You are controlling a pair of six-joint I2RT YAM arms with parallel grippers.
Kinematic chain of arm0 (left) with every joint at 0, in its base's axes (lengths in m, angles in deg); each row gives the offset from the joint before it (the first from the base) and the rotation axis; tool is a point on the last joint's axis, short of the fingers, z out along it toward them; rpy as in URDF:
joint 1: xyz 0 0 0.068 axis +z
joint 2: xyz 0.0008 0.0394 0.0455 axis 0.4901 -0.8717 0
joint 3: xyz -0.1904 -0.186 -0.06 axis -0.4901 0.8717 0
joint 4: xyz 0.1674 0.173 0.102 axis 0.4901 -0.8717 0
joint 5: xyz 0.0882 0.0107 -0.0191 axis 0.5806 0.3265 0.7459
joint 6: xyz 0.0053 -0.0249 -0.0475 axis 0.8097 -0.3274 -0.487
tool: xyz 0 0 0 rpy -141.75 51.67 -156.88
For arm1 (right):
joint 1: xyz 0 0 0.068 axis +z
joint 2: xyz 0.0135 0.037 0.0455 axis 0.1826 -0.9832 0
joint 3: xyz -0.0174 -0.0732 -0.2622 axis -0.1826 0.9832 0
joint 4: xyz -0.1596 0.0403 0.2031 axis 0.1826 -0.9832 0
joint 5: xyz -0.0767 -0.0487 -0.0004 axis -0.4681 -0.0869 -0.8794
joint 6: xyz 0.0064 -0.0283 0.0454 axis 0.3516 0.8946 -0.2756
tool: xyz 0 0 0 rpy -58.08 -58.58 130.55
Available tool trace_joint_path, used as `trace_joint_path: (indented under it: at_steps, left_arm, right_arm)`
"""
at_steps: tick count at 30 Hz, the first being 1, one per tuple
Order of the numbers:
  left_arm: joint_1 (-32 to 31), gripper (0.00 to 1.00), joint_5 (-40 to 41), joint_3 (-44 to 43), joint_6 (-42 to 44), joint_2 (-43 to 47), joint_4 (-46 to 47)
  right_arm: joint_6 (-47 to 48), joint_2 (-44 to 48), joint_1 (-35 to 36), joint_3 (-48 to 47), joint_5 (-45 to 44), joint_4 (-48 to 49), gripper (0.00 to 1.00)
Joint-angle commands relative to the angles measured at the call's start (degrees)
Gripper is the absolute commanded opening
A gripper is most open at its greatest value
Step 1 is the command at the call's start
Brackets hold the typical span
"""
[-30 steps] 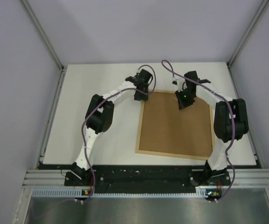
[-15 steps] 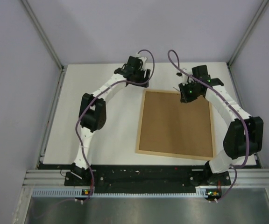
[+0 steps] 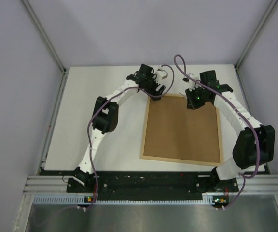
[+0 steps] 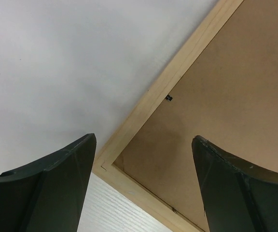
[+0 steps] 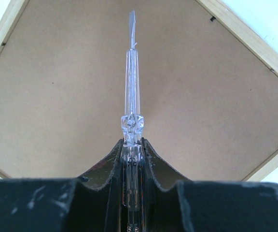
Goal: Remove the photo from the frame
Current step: Adjust the photo frame at the center of the board.
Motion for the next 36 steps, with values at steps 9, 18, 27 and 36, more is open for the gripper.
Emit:
trace_joint_path:
  at_steps: [9,18,27,36]
  left_arm:
    - [-2.8,0.86,10.7,-2.3,13.9,-2.4,1.7]
    - [-2.9,0.78,9.5,-2.5,16.2,-3.1,1.4]
    - [-2.7,0.24,3.7,-3.2,19.0,-3.0,-4.0]
    - [-2.8,0.25,3.4,-5.9,22.9,-4.9,-11.2]
  right_arm:
    - [0.7,6.0,-0.7,0.8,3.2,1.8,0.00]
    - [0.5,6.6,-0.7,0.9,3.9,1.8,0.00]
    - [0.4,7.1,-0.7,0.7,4.2,1.8,0.00]
    - [0.2,7.7,-0.7,0.6,4.4,1.8,0.00]
